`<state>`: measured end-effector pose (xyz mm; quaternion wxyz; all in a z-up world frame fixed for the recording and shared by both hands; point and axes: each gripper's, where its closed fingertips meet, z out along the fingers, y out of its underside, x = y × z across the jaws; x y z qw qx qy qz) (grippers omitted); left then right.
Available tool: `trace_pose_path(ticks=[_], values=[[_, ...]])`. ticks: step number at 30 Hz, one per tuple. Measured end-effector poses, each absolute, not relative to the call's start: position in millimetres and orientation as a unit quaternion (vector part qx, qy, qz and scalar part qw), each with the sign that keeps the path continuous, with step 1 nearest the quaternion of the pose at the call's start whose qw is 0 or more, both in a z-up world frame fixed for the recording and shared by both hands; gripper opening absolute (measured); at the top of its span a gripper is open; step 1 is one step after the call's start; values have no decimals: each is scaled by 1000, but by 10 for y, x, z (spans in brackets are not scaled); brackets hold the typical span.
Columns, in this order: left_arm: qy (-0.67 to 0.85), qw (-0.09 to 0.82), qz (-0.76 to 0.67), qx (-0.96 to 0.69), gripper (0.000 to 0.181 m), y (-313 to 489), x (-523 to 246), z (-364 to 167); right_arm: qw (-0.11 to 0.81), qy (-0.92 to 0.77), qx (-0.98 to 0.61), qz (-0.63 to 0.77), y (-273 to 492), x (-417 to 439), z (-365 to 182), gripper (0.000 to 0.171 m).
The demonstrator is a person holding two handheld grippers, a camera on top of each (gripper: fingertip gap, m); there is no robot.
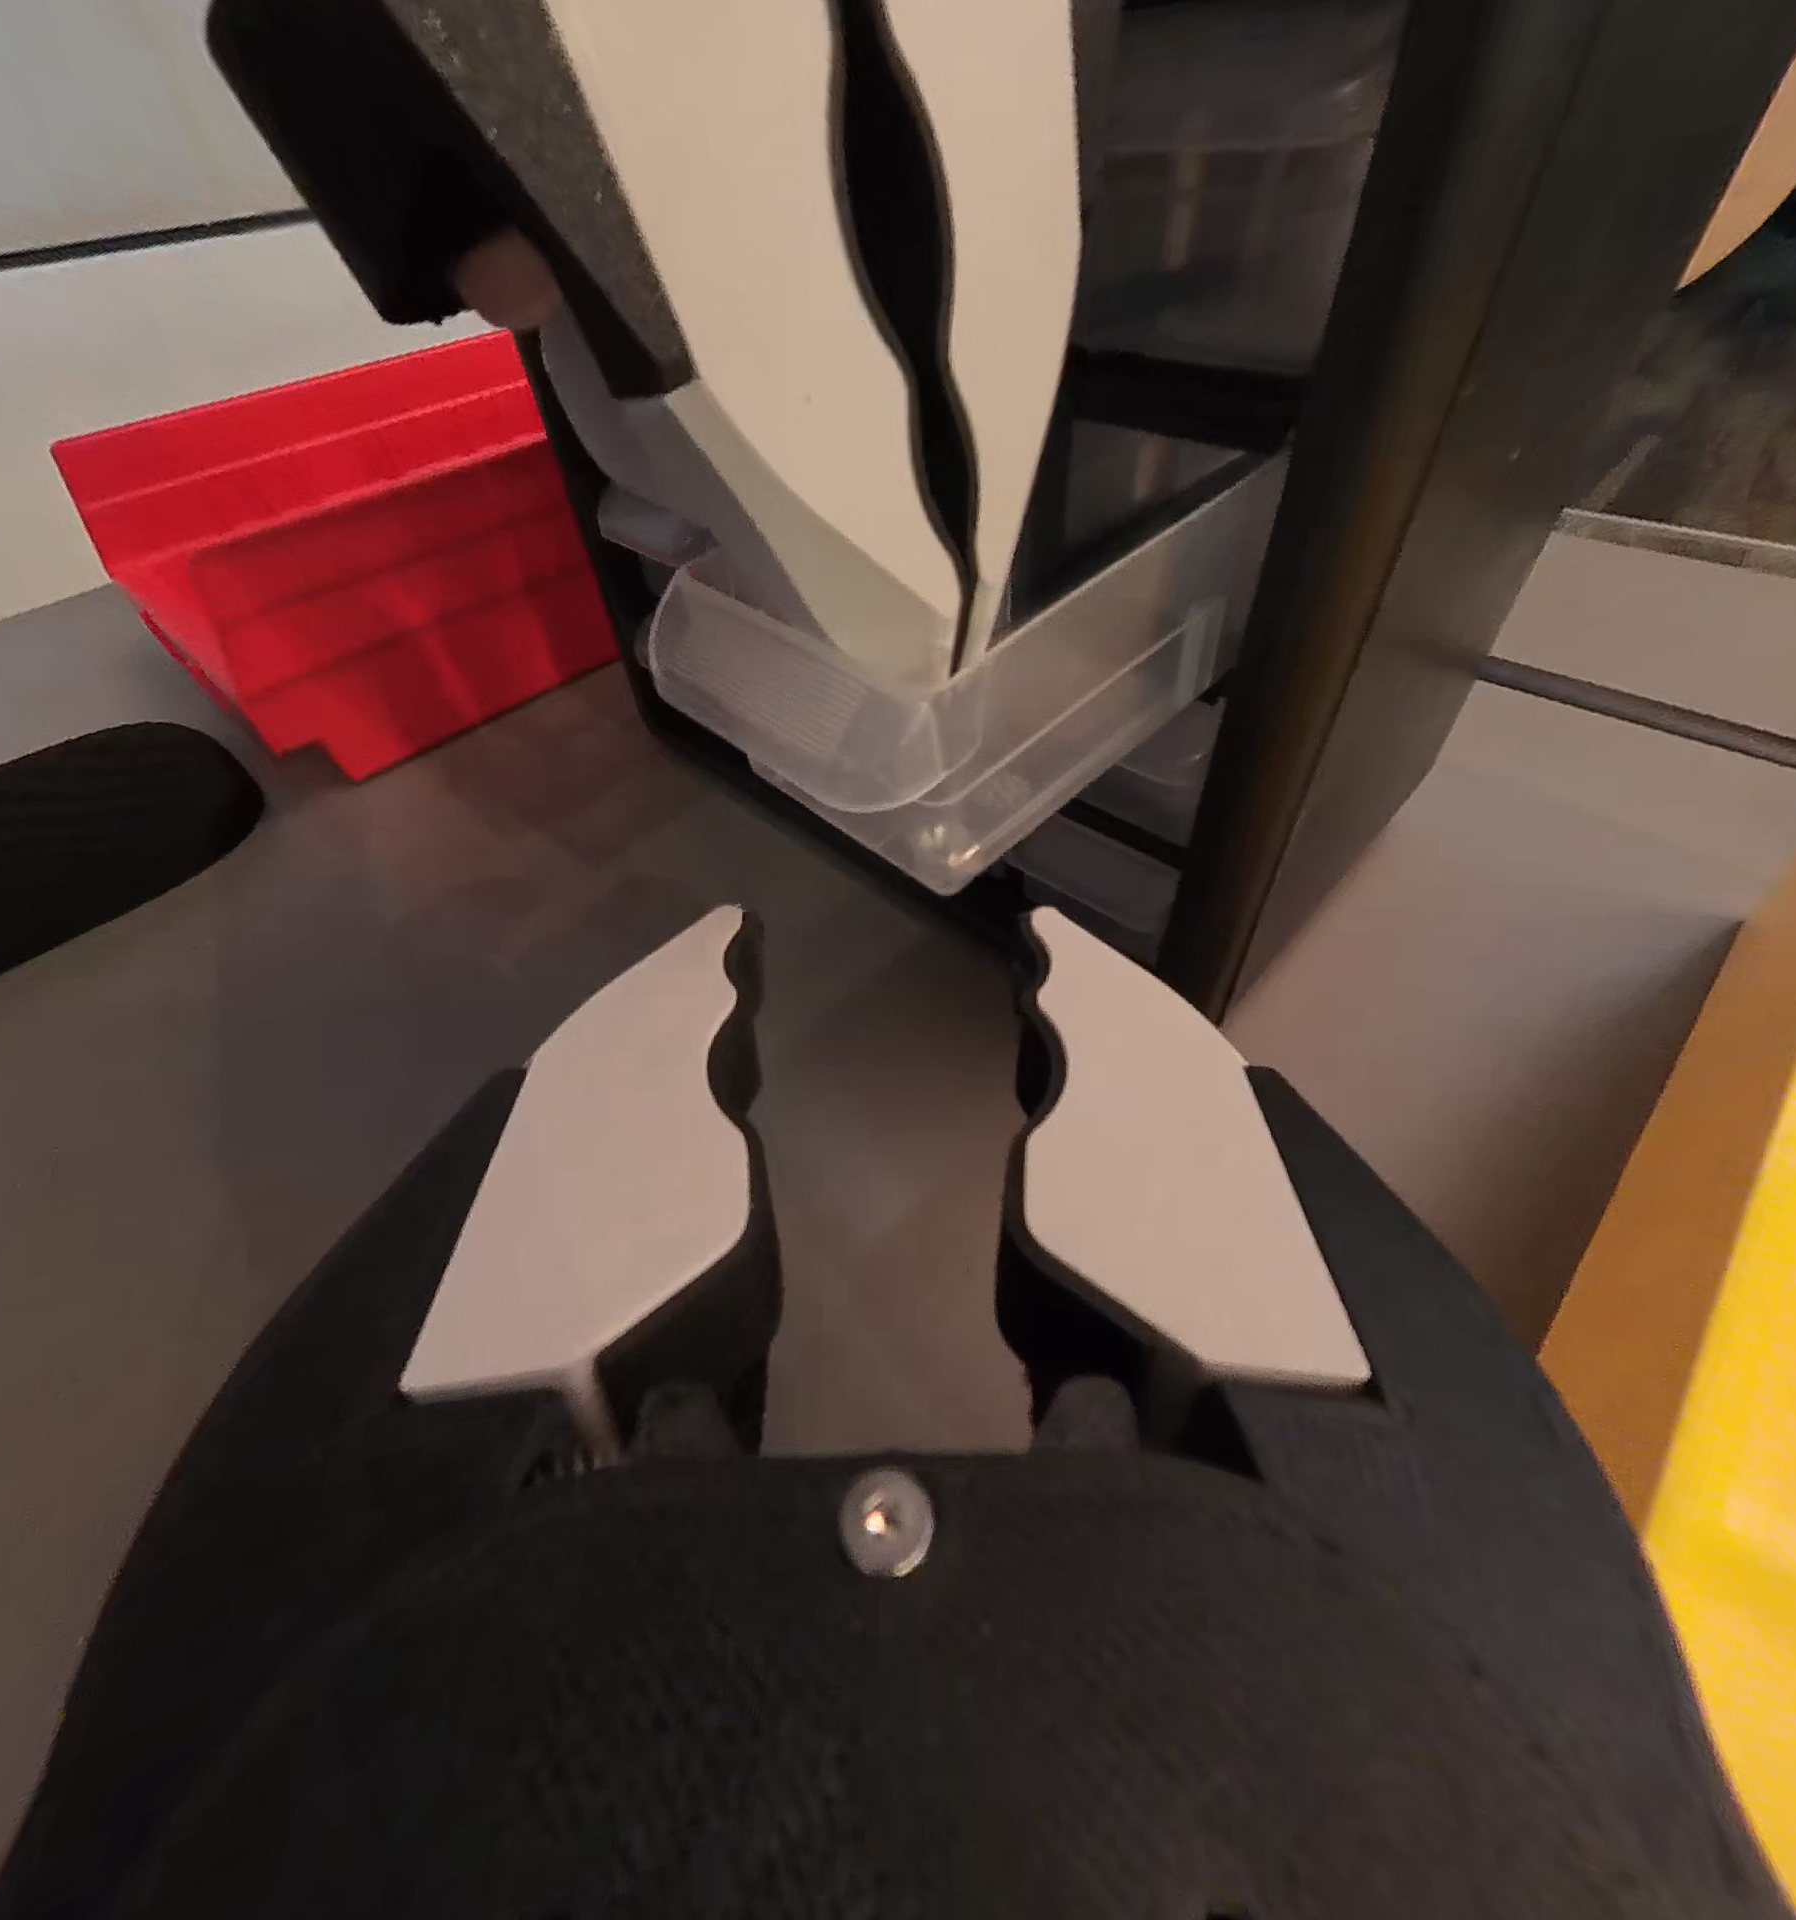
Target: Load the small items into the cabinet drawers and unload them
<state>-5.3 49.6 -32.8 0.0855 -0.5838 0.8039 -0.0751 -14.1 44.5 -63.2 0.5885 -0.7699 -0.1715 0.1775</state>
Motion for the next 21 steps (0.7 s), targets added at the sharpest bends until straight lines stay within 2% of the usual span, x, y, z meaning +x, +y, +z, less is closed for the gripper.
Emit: trace_pose_path(ticks=[9,15,21], values=[[764,-22,-104,-637,0,389,-78,-401,588,-186,-771,156,504,-151,-669,47],[761,-4,-97,-641,1,384,-63,-407,596,-188,-764,158,498,-160,-624,47],[759,50,-42,-648,27,529,-72,-436,599,-191,-759,166,498,-192,-606,45]])
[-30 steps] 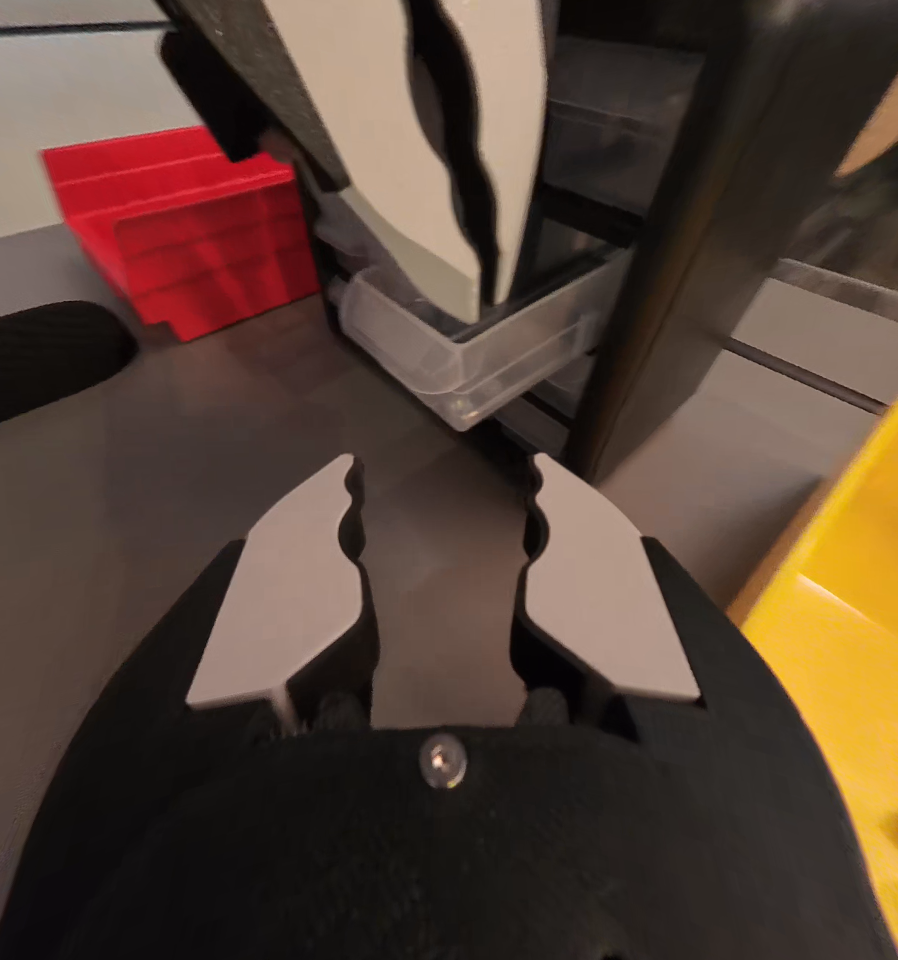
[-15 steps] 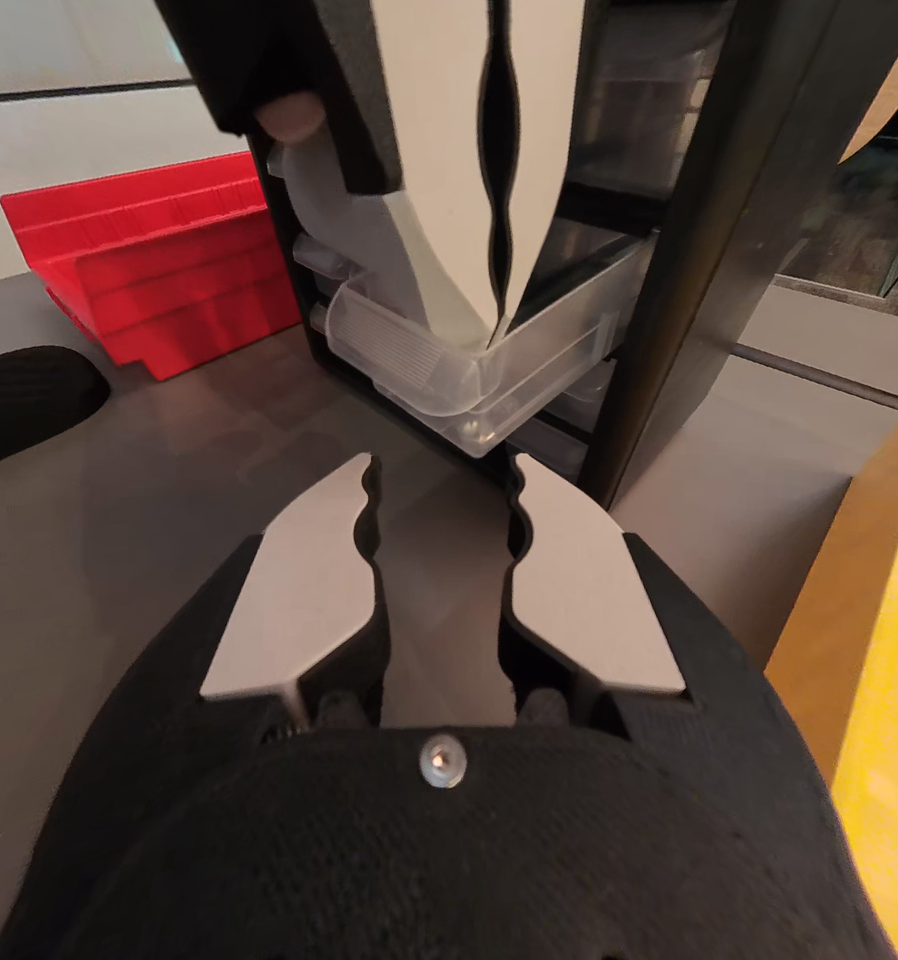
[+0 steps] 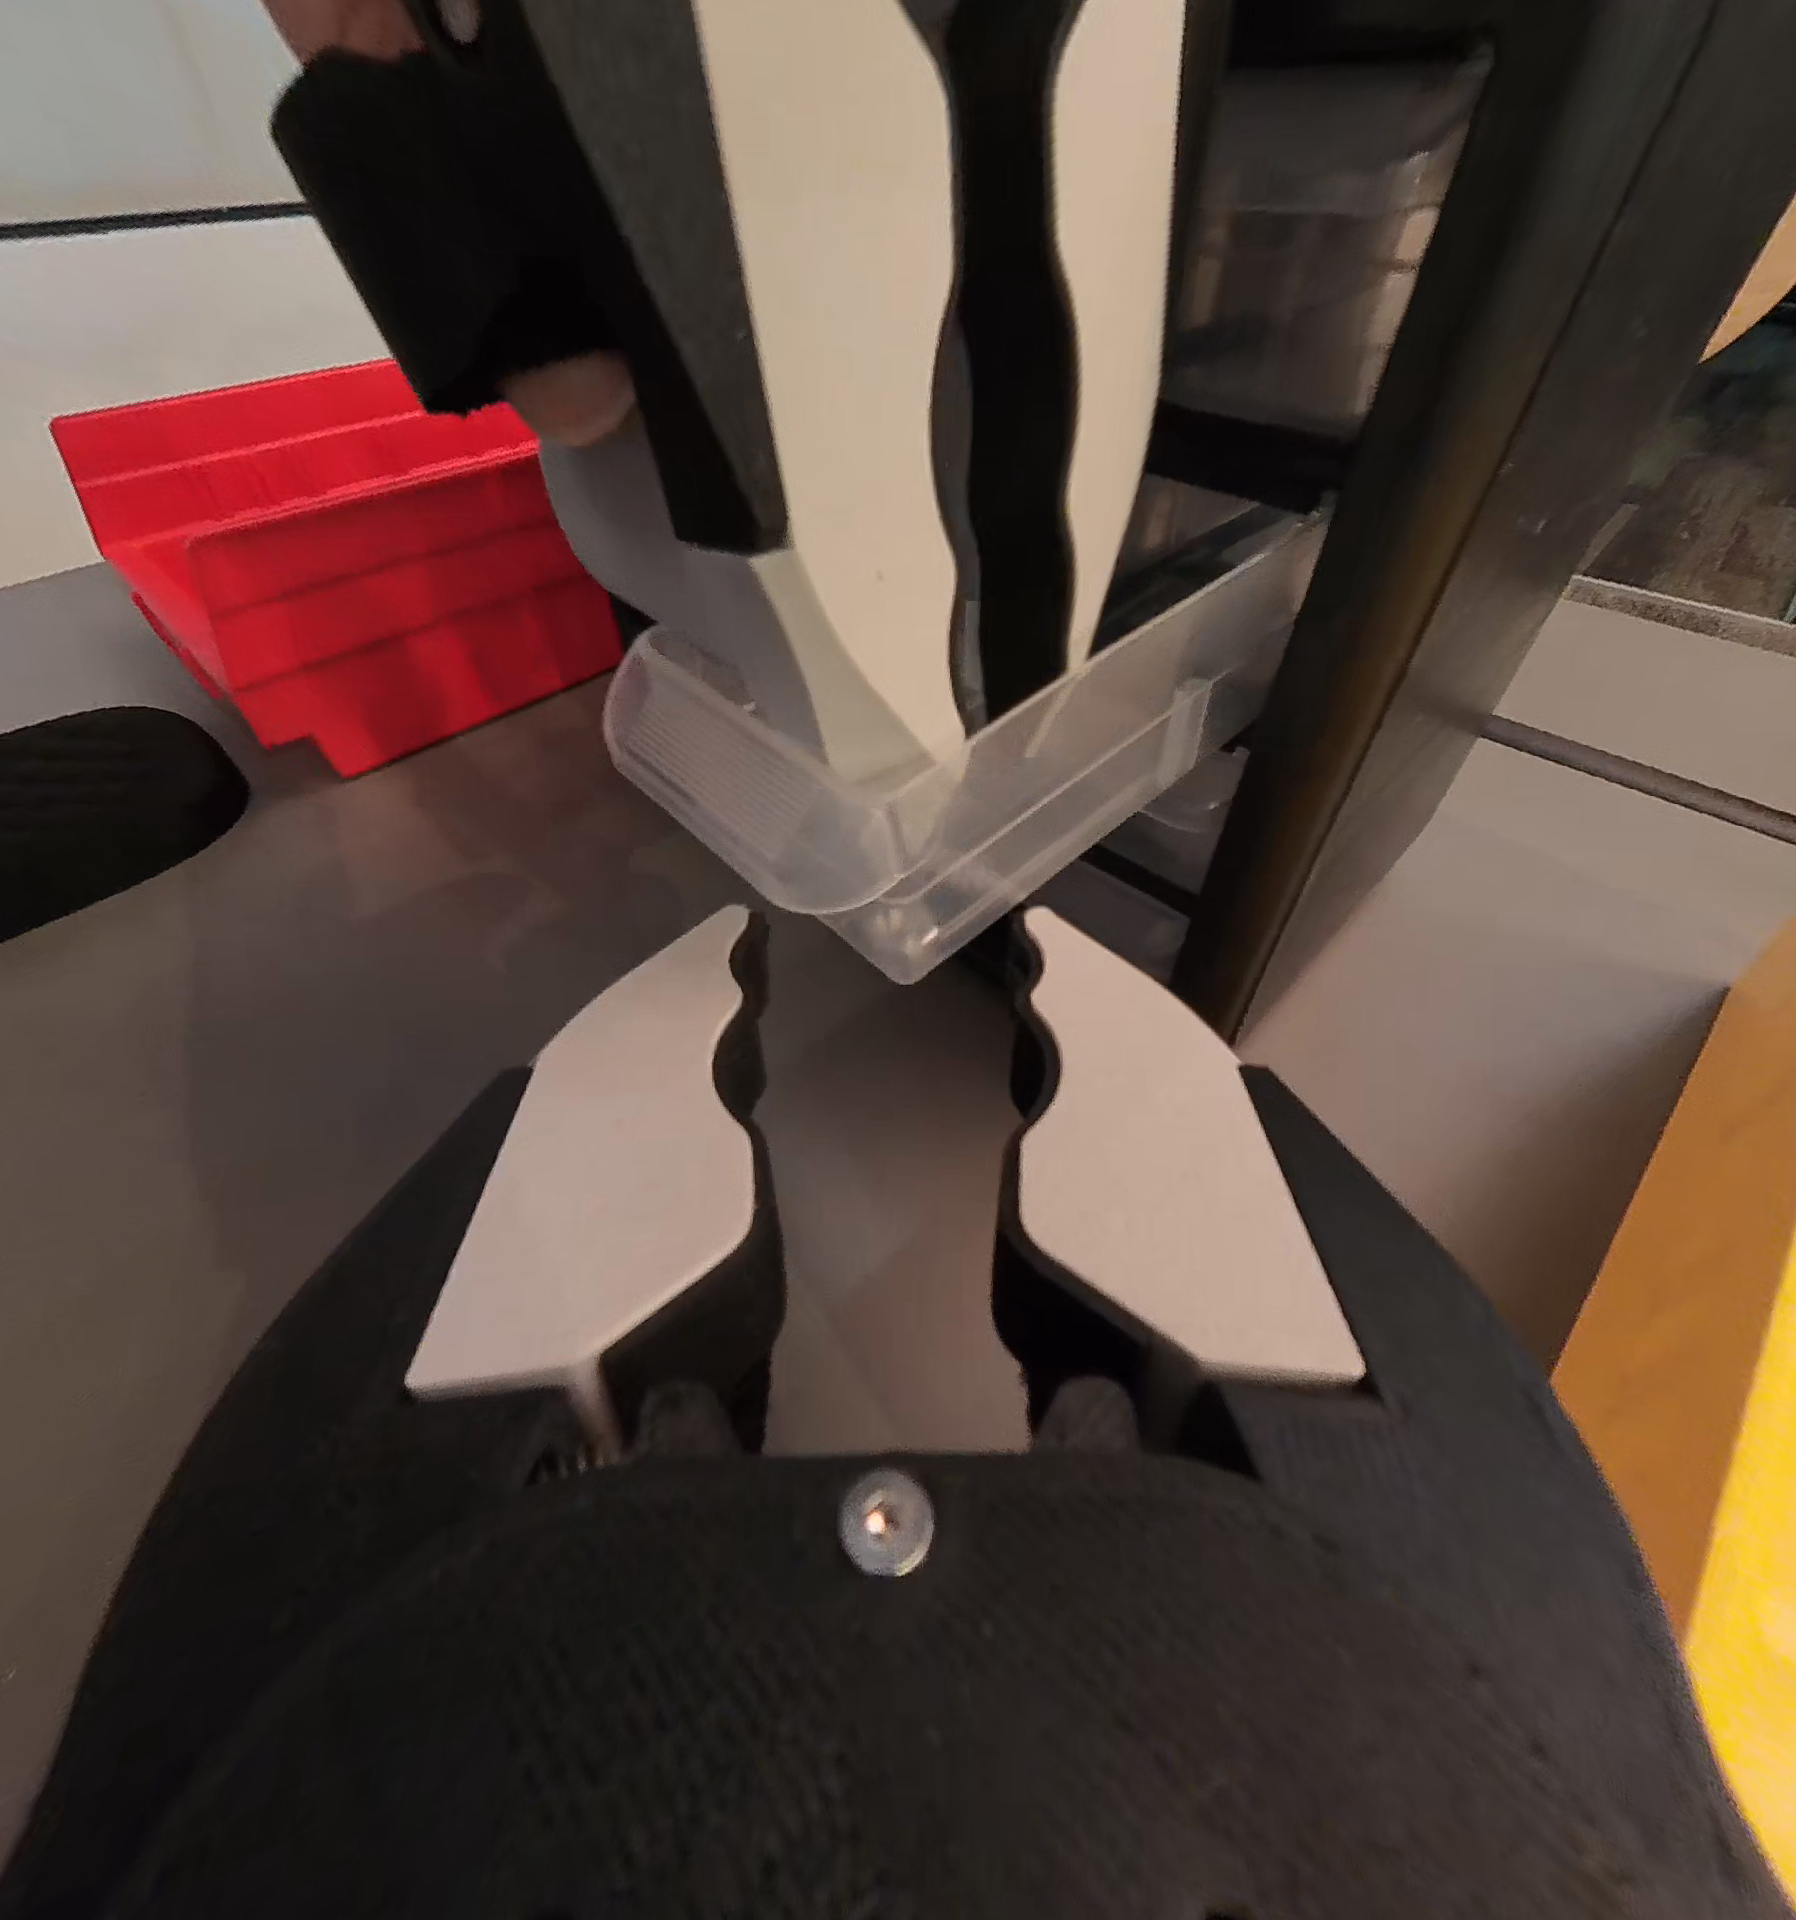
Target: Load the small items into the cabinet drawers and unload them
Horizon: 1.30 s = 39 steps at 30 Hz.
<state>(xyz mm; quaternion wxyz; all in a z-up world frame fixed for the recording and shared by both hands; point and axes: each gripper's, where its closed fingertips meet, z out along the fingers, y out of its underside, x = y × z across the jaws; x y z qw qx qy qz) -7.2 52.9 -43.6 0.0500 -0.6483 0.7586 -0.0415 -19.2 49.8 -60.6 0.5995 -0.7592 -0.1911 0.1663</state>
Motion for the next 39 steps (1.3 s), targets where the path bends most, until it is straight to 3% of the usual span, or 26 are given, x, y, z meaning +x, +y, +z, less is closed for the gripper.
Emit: trace_pose_path(ticks=[3,9,14,17,39], values=[[752,43,-32,-657,38,553,-84,-444,589,-194,-768,161,521,-199,-662,45],[759,40,-4,-650,43,568,-93,-471,583,-198,-769,171,532,-242,-679,45],[761,35,-1,-647,43,565,-95,-474,580,-200,-769,183,537,-272,-683,45],[769,7,-6,-640,32,503,-117,-471,580,-202,-767,185,541,-289,-673,44],[774,-66,40,-628,32,372,-249,-532,585,-214,-751,219,456,-428,-672,39]])
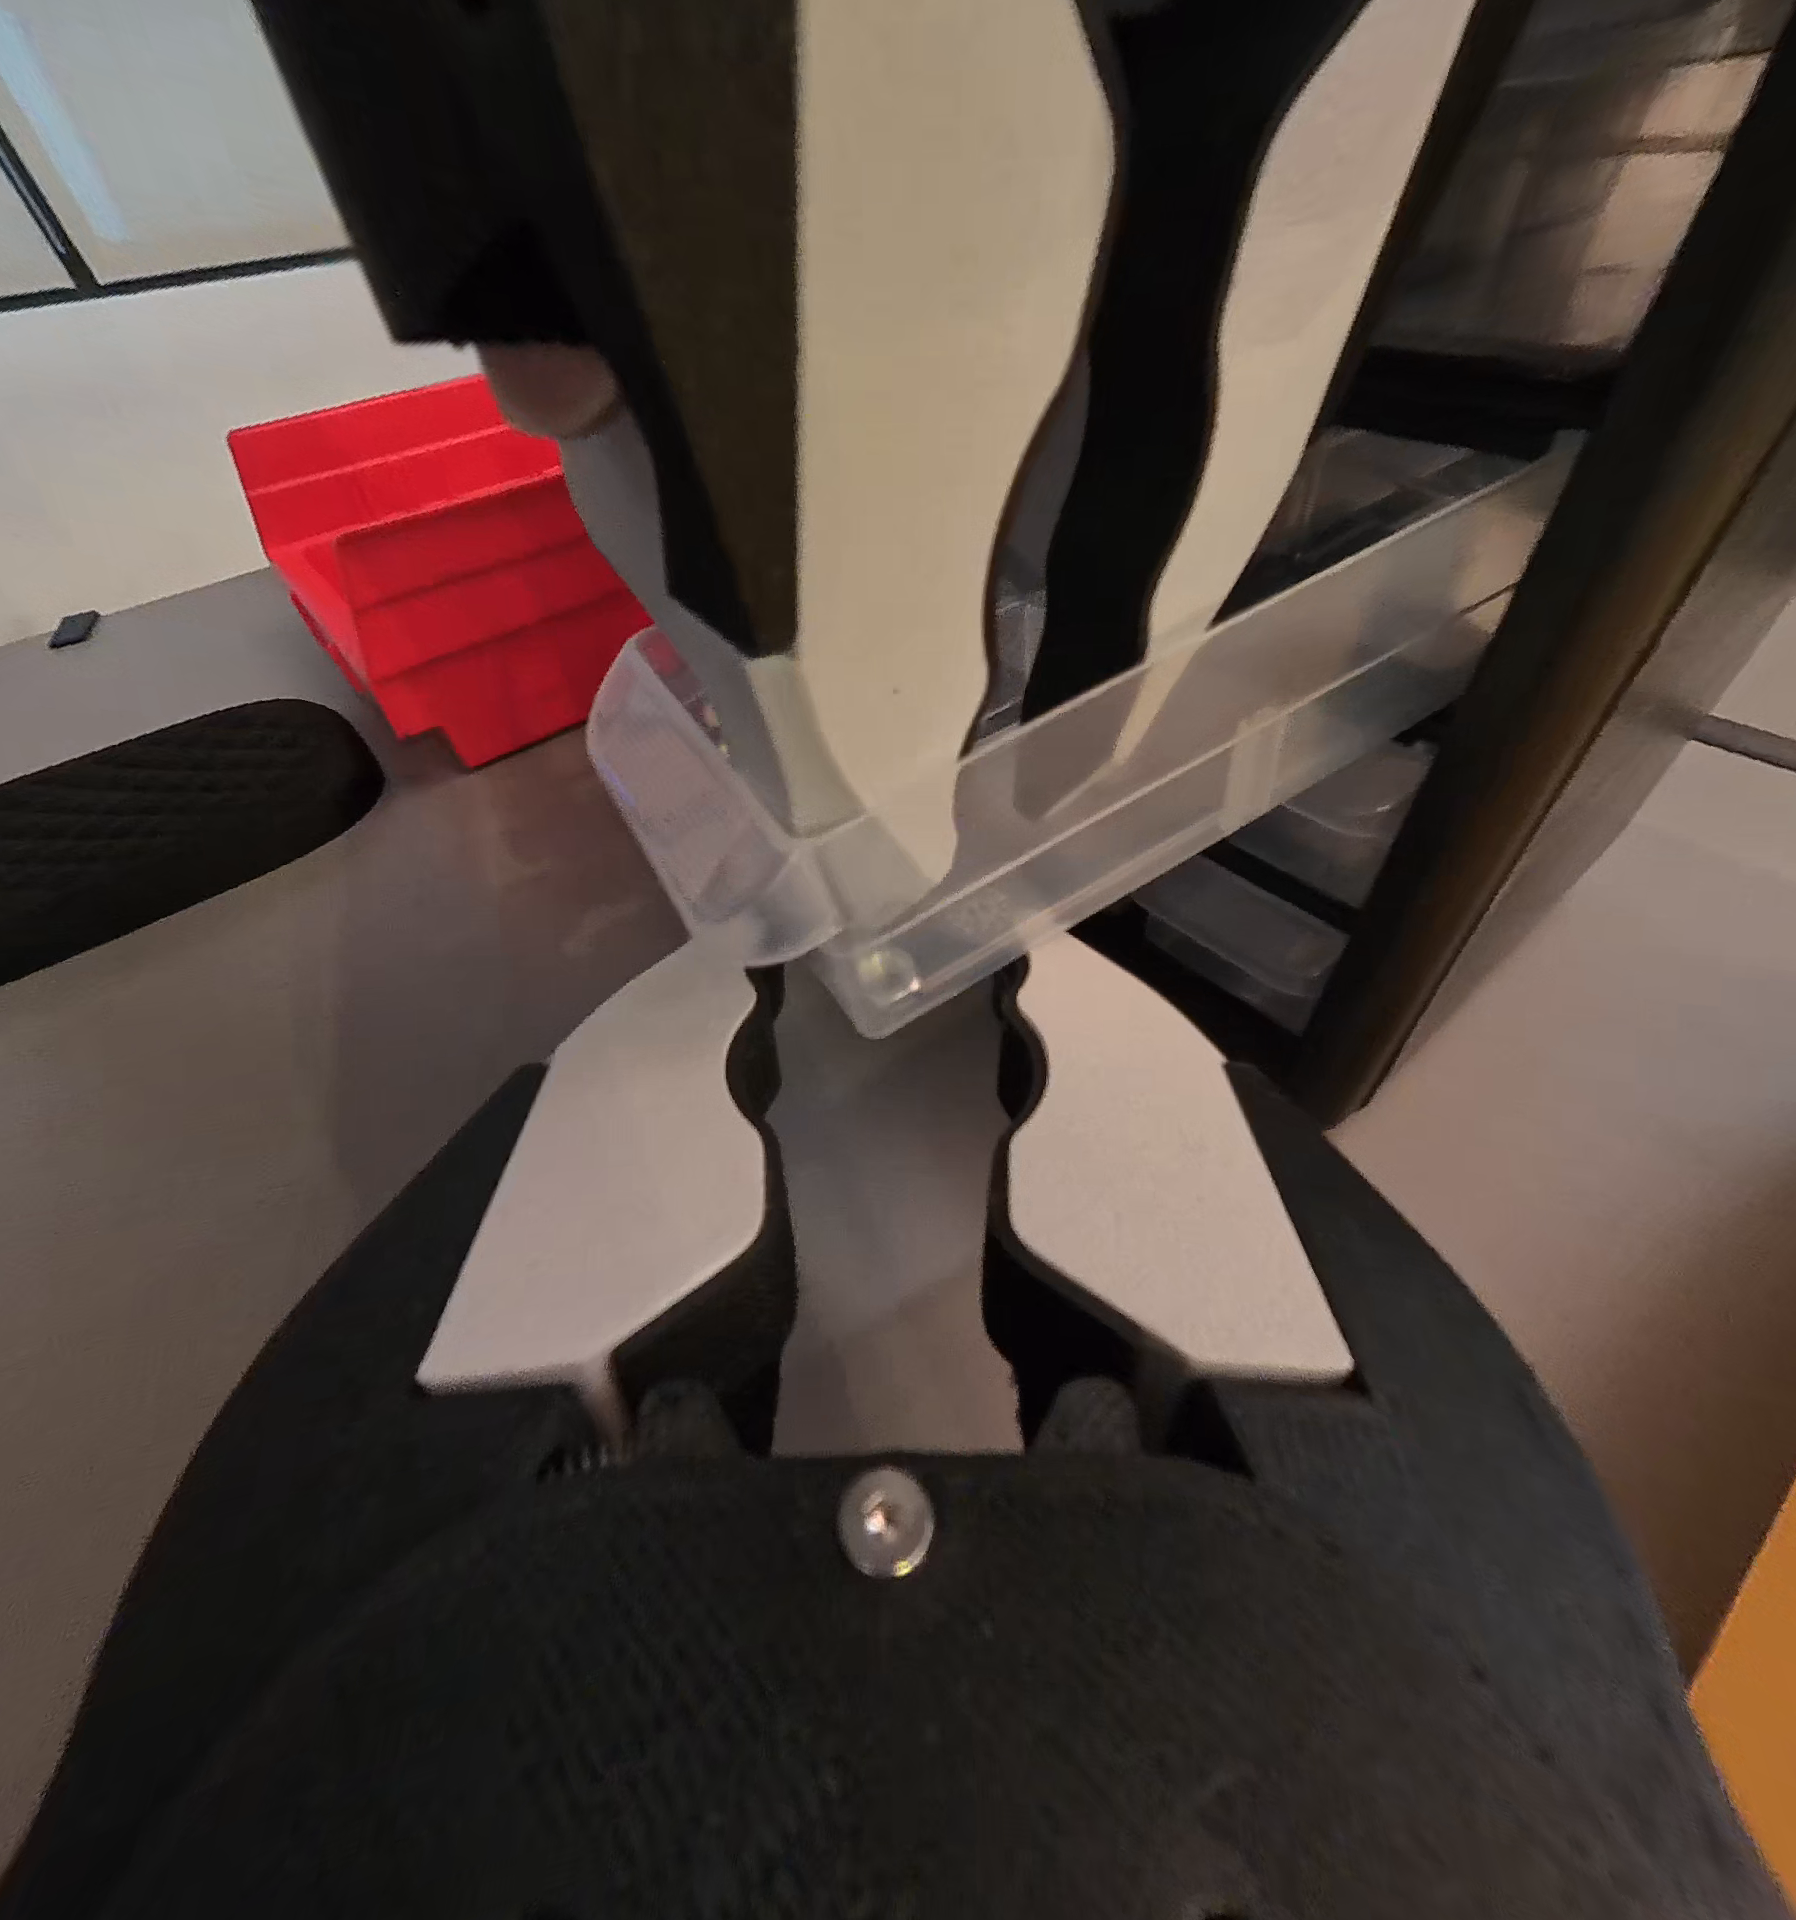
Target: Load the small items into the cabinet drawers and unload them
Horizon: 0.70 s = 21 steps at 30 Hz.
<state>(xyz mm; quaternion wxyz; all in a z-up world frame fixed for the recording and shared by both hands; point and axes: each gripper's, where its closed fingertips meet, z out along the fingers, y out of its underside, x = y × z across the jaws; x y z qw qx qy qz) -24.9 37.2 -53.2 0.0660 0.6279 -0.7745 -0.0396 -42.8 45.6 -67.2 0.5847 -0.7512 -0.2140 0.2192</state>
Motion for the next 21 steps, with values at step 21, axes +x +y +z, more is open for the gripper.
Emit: trace_pose_path(ticks=[21], values=[[-743,88,-133,650,49,528,-350,-528,589,-220,-748,213,467,-416,-640,42]])
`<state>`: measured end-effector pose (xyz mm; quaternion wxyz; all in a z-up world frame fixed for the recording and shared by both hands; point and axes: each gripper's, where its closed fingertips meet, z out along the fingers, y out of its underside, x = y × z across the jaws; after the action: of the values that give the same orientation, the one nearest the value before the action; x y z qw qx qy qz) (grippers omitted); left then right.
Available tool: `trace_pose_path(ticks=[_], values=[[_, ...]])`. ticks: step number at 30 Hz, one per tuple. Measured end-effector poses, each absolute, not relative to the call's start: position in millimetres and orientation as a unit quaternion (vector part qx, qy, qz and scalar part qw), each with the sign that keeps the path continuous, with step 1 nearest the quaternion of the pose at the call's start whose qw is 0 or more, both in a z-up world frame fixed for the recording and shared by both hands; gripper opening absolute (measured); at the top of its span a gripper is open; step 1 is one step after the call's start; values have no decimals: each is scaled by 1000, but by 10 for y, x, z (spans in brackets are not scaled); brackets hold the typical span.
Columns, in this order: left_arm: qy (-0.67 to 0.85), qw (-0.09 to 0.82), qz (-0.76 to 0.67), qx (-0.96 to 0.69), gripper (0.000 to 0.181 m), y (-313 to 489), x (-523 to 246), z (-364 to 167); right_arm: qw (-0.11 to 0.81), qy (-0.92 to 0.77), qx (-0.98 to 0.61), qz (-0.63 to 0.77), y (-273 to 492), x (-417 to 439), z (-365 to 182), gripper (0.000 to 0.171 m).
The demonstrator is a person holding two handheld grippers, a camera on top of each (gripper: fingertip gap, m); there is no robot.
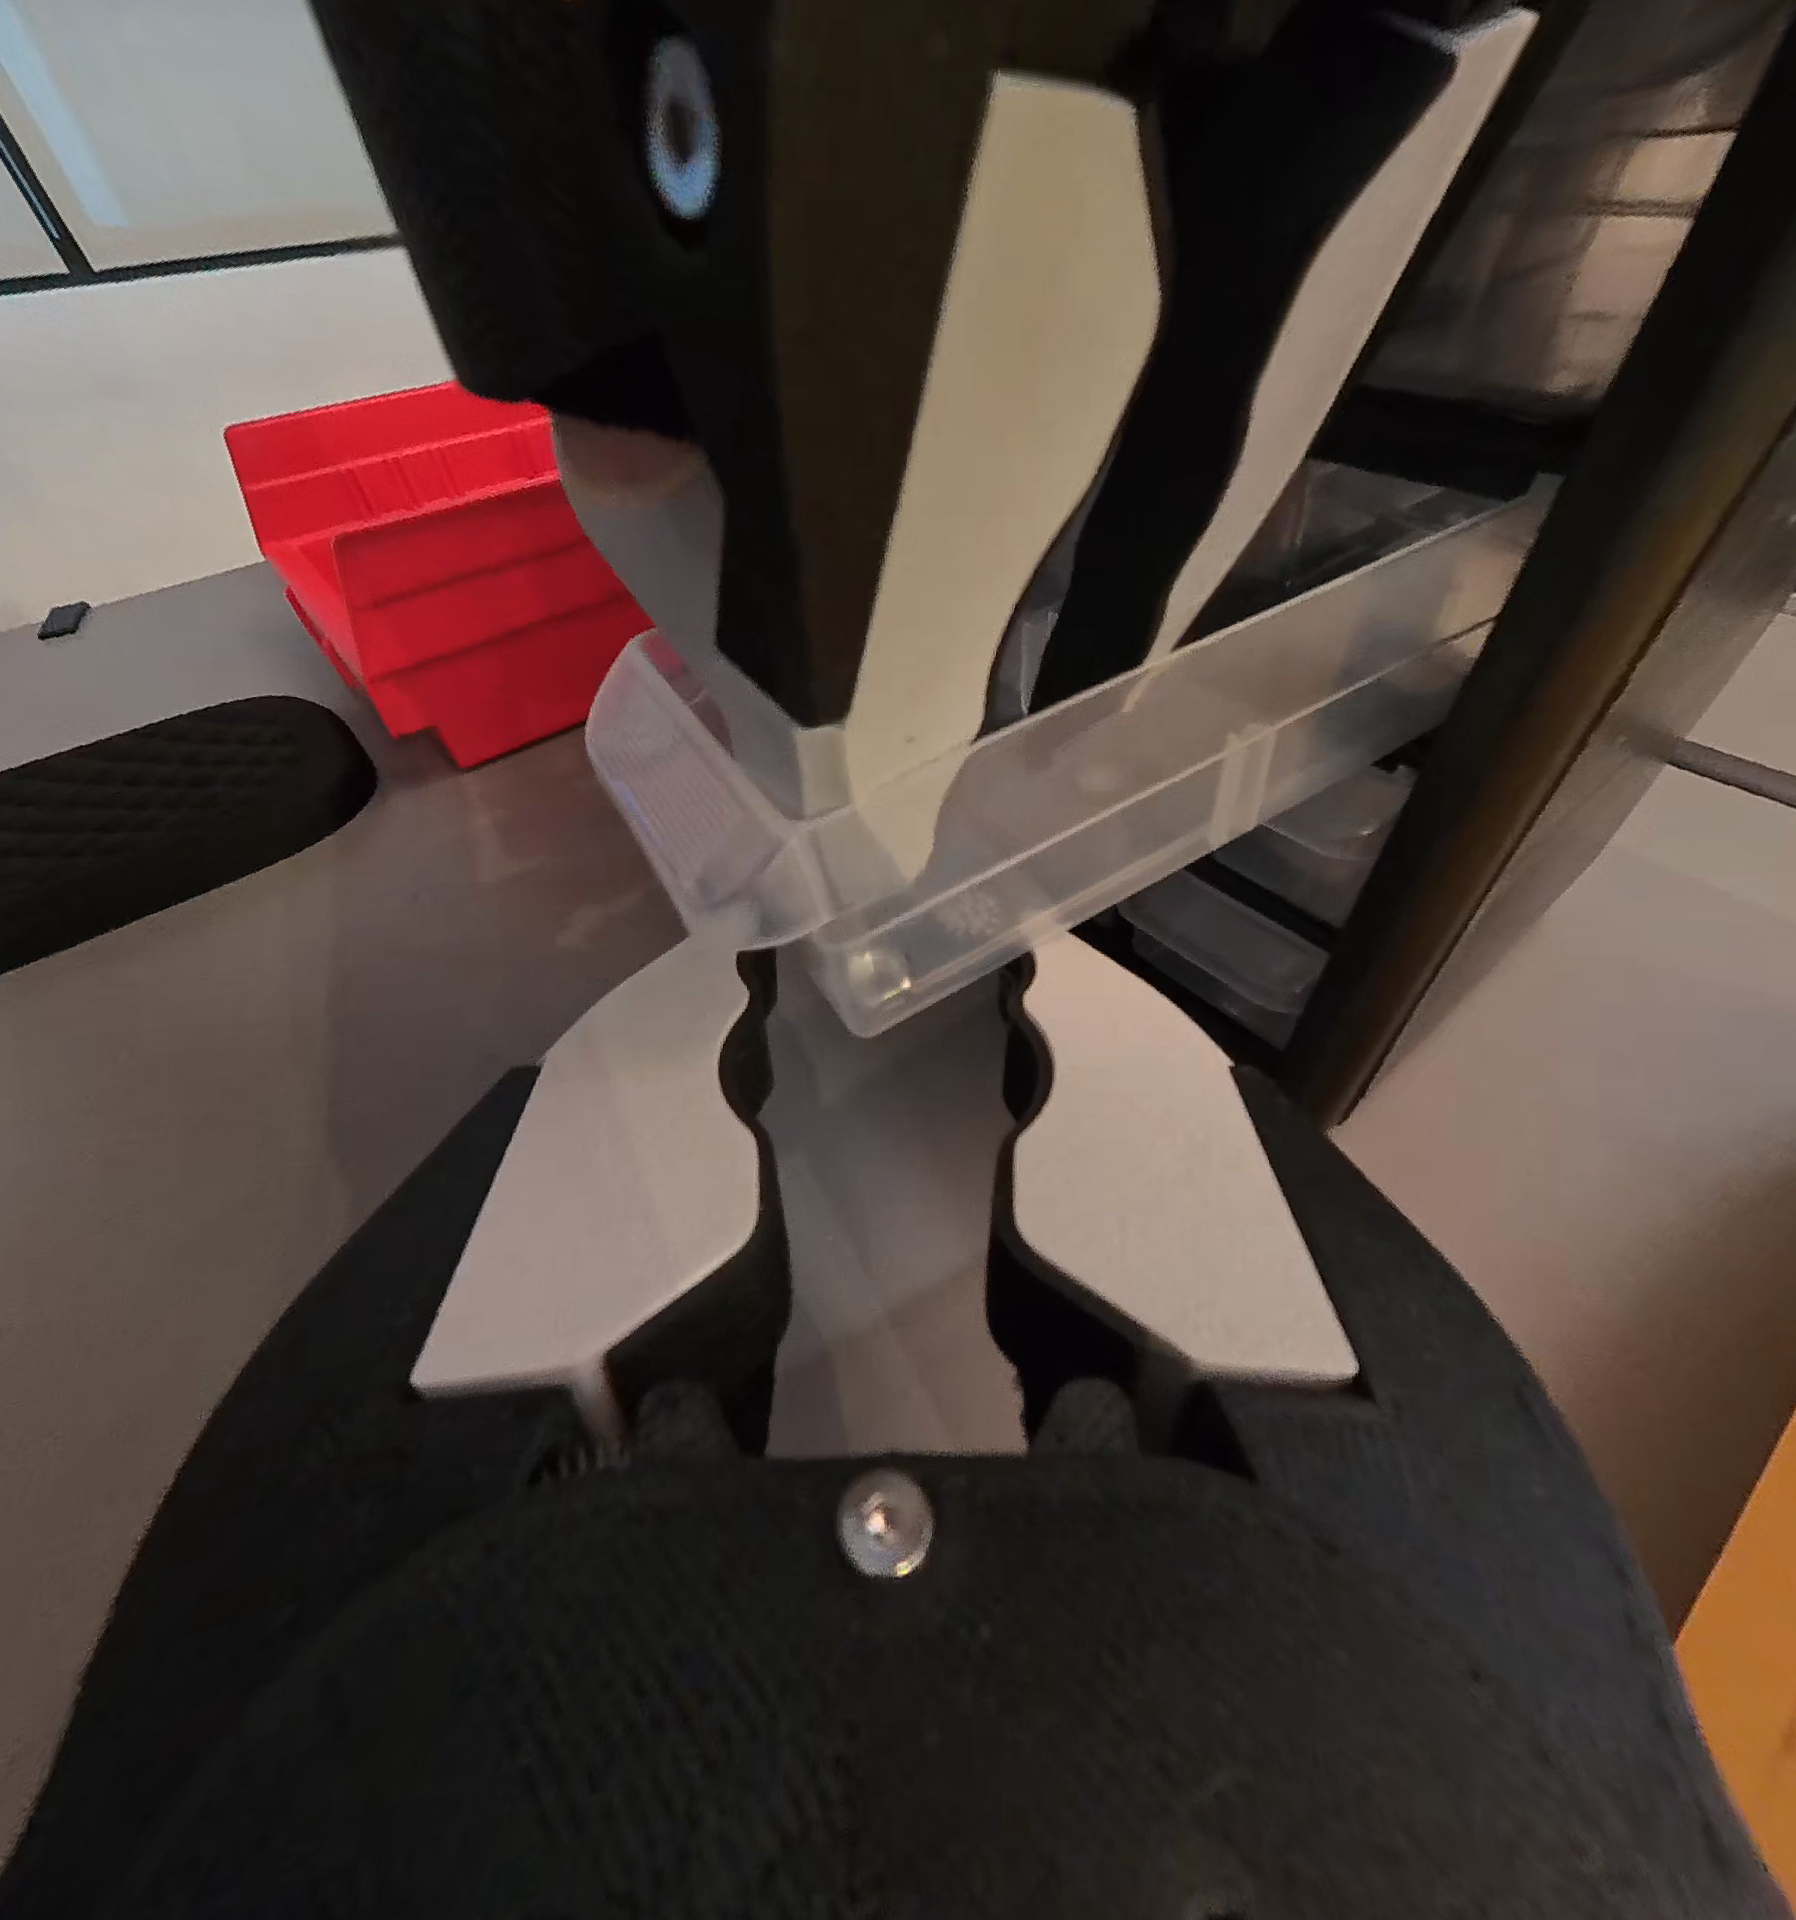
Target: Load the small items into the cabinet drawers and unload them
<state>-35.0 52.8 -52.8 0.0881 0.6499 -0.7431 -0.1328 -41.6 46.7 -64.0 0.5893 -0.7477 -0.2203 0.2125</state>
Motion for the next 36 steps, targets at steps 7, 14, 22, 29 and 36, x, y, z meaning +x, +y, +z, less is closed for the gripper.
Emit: trace_pose_path(ticks=[7,14,22,29,36], values=[[-746,80,-140,646,46,533,-340,-528,588,-222,-748,212,465,-408,-639,42],[-745,39,-83,660,35,525,-252,-413,607,-201,-731,239,461,-370,-526,42],[-745,-20,-23,666,33,610,-233,-209,614,-188,-728,241,467,-308,-488,41],[-755,-65,43,652,28,542,-216,-18,614,-187,-727,245,470,-316,-488,41],[-774,-100,57,623,21,521,-226,-1,612,-187,-729,244,477,-318,-502,41]])
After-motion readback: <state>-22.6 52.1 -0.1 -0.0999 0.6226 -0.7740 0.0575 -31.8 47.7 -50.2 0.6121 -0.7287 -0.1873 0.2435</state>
